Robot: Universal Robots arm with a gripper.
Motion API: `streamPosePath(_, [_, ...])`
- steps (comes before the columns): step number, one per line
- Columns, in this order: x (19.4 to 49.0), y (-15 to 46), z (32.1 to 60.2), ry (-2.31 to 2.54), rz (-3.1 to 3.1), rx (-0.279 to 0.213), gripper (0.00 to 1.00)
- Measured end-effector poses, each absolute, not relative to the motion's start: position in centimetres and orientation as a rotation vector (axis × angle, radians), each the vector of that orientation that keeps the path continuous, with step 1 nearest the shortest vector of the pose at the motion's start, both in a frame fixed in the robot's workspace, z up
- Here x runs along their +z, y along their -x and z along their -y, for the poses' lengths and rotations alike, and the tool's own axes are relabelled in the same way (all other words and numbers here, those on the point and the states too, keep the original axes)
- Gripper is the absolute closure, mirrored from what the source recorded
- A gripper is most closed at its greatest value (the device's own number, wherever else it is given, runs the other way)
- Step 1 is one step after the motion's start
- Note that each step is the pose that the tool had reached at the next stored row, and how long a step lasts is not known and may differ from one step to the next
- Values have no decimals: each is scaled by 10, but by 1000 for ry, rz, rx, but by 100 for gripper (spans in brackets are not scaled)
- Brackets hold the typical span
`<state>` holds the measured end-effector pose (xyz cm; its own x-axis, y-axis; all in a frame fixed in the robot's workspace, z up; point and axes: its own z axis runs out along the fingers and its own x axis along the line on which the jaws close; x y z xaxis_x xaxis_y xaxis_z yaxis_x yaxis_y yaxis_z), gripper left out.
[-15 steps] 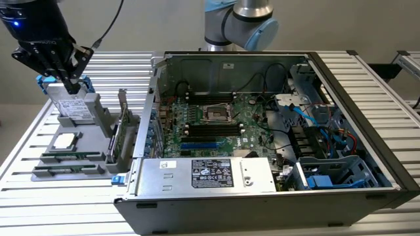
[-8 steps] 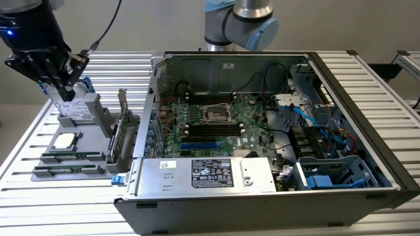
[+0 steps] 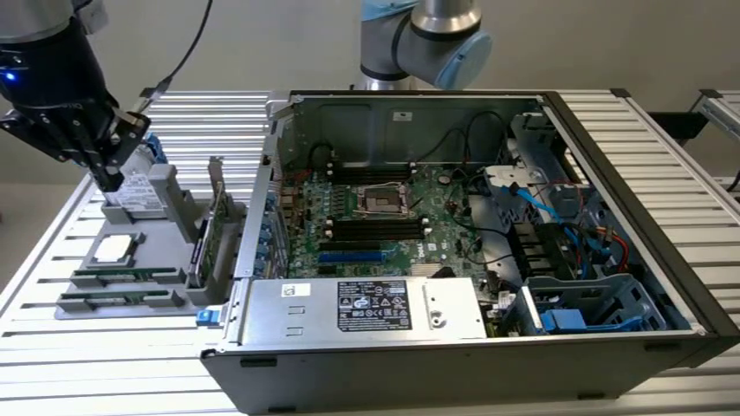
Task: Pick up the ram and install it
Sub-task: 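Reach for the ram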
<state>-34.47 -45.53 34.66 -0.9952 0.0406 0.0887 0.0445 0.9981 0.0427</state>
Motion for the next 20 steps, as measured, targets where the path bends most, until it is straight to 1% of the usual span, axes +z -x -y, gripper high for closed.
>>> streamPosePath(20, [330,358,473,20,3038,-65,90])
